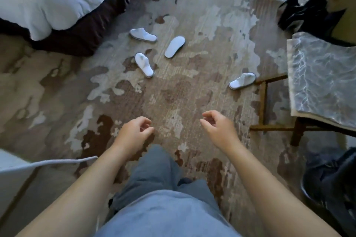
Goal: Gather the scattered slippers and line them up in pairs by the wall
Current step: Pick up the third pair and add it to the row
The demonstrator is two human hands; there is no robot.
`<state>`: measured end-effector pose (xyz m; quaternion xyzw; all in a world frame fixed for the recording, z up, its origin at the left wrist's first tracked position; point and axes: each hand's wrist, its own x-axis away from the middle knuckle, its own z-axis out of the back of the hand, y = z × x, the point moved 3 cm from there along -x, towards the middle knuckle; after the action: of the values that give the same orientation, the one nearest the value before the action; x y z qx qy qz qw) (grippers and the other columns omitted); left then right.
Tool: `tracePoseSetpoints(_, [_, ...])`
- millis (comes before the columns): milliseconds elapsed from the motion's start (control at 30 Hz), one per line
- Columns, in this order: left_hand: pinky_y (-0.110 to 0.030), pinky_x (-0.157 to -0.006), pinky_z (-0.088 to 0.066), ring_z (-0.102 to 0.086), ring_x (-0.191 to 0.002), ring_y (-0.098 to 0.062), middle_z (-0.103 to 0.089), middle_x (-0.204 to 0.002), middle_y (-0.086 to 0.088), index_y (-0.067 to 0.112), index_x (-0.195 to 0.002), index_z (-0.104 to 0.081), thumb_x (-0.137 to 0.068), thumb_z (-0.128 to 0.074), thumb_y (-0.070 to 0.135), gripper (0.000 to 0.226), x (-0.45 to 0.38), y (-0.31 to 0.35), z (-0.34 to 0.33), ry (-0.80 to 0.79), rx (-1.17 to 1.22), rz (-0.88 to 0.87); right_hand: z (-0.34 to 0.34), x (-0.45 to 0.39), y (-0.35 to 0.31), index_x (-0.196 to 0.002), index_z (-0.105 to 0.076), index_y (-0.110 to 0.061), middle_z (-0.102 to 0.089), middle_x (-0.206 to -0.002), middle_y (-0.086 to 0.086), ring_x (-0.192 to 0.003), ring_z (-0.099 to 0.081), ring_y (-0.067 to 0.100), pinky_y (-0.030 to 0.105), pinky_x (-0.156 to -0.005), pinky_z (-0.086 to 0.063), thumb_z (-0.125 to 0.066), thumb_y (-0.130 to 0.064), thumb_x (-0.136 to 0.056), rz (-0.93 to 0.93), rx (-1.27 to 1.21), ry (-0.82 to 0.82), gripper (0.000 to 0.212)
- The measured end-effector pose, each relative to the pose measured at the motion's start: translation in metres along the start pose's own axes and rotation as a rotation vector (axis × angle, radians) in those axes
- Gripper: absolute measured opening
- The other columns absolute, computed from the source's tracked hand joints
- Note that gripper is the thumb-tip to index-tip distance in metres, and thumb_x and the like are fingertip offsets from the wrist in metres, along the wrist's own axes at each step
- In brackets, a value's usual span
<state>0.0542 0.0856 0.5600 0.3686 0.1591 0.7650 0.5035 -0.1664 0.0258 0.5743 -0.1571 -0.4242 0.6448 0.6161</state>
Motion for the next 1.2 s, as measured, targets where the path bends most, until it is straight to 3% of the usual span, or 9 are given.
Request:
tracePoseSetpoints(200, [-0.028, -0.078, -0.039, -0.052, -0.088, -0.017, -0.064, -0.103, -0.006, 0.012, -0.107, -0.058, -0.085, -0.056, 0.025, 0.025, -0.122, -0.01, 0.029, 0.049, 0.029, 0.17, 0.003, -0.162, -0.052, -0.108, -0.058, -0.01, -0.058, -0.097, 0.002, -0.093, -0.053, 0.017, 0.025, -0.079, -0.037, -0.054, -0.022, -0.086, 0.093, 0.047, -0.069, 0.025])
tracePoseSetpoints(567, [-0.027, -0.078, -0.038, -0.052, -0.088, -0.017, -0.064, -0.106, -0.007, 0.011, -0.106, -0.058, -0.086, -0.055, 0.024, 0.025, -0.409, 0.073, 0.134, 0.064, 0.094, 0.121, 0.03, -0.39, -0.096, -0.107, -0.059, -0.009, -0.063, -0.108, 0.011, -0.096, -0.055, 0.018, 0.025, -0.081, -0.038, -0.054, -0.018, -0.086, -0.078, 0.118, -0.183, 0.023])
tracePoseSetpoints(700, [-0.024, -0.071, -0.035, -0.053, -0.087, -0.017, -0.065, -0.107, -0.008, 0.011, -0.107, -0.059, -0.085, -0.055, 0.025, 0.026, -0.489, 0.075, 0.143, 0.088, 0.109, 0.196, 0.028, -0.488, -0.103, -0.111, -0.057, -0.009, -0.061, -0.113, 0.01, -0.1, -0.054, 0.018, 0.025, -0.083, -0.038, -0.054, -0.019, -0.087, -0.072, 0.142, -0.249, 0.026])
tracePoseSetpoints(800, [-0.022, -0.069, -0.031, -0.053, -0.09, -0.017, -0.064, -0.111, -0.009, 0.01, -0.107, -0.058, -0.084, -0.056, 0.022, 0.026, -0.557, 0.052, 0.133, 0.121, 0.106, 0.329, 0.011, -0.591, -0.103, -0.115, -0.054, -0.01, -0.059, -0.118, 0.01, -0.108, -0.052, 0.02, 0.028, -0.088, -0.038, -0.053, -0.02, -0.087, -0.053, 0.171, -0.317, 0.029])
tracePoseSetpoints(967, [-0.029, -0.085, -0.039, -0.053, -0.111, -0.024, -0.055, -0.126, -0.01, 0.011, -0.121, -0.049, -0.085, -0.055, 0.025, 0.04, -0.66, -0.013, 0.09, 0.095, 0.126, 0.596, -0.05, -0.751, -0.088, -0.123, -0.048, -0.011, -0.053, -0.128, 0.007, -0.118, -0.048, 0.021, 0.031, -0.096, -0.038, -0.051, -0.022, -0.089, -0.003, 0.286, -0.435, 0.037])
tracePoseSetpoints(1200, [-0.034, -0.091, -0.04, -0.048, -0.119, -0.027, -0.049, -0.134, -0.011, 0.012, -0.126, -0.044, -0.082, -0.059, 0.029, 0.05, -0.8, -0.132, -0.011, 0.133, 0.174, 0.774, -0.192, -0.898, 0.001, -0.127, -0.044, -0.01, -0.049, -0.131, 0.009, -0.118, -0.047, 0.022, 0.031, -0.093, -0.038, -0.051, -0.023, -0.089, 0.087, 0.383, -0.53, 0.041])
